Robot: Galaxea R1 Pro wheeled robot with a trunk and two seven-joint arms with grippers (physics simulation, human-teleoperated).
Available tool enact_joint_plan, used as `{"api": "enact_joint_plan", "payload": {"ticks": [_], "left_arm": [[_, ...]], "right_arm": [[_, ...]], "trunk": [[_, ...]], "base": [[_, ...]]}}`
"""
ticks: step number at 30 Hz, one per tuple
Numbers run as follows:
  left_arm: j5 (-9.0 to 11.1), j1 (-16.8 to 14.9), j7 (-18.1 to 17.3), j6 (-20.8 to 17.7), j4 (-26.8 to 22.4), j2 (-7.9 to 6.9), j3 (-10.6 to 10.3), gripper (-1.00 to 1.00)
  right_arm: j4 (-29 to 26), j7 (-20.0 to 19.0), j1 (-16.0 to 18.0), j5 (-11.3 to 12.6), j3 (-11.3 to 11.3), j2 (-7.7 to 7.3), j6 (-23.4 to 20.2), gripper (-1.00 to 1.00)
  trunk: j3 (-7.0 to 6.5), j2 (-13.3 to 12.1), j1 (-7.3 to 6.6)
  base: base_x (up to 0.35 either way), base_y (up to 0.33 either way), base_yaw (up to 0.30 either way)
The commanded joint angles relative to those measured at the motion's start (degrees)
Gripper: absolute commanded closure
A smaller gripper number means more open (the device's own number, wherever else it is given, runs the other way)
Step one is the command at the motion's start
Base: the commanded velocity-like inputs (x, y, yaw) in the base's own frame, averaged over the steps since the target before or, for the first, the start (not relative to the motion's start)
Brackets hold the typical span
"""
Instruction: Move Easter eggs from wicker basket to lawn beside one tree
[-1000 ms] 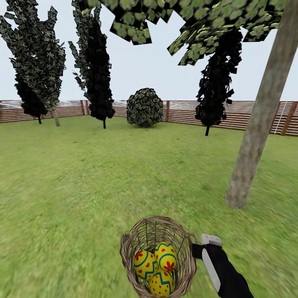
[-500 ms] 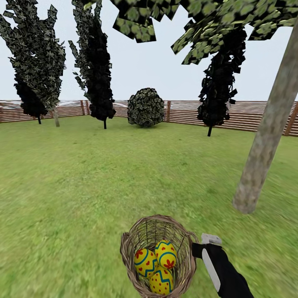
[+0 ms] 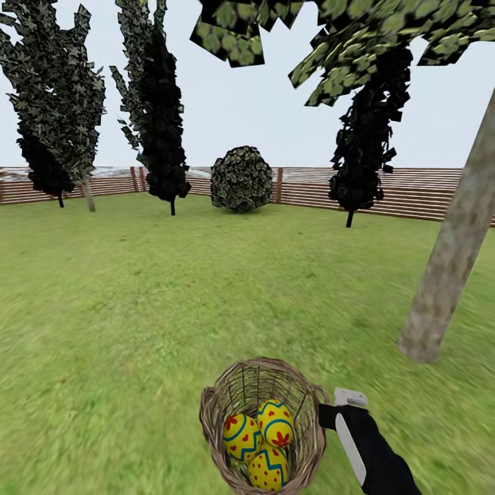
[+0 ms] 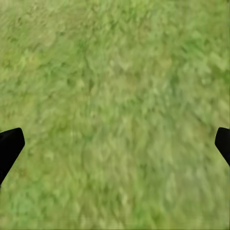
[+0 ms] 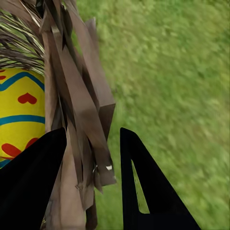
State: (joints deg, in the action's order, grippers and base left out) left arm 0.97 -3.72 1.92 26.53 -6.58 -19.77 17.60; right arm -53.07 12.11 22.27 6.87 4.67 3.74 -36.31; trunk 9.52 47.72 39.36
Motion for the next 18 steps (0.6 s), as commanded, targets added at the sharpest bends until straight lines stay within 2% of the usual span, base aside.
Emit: {"api": "enact_joint_plan", "payload": {"ticks": [1, 18], "left_arm": [[0.09, -0.05, 0.19, 0.19, 0.08, -0.01, -0.19, -1.0], [0.0, -0.05, 0.19, 0.19, 0.08, -0.01, -0.19, -1.0]], "right_arm": [[-0.1, 0.38, 0.05, 0.96, 0.08, 0.05, -0.08, 1.0], [-0.1, 0.38, 0.05, 1.0, 0.08, 0.04, -0.08, 1.0]], "trunk": [[0.08, 0.06, 0.04], [0.08, 0.06, 0.04]], "base": [[0.269, 0.223, 0.0], [0.268, 0.223, 0.0]]}}
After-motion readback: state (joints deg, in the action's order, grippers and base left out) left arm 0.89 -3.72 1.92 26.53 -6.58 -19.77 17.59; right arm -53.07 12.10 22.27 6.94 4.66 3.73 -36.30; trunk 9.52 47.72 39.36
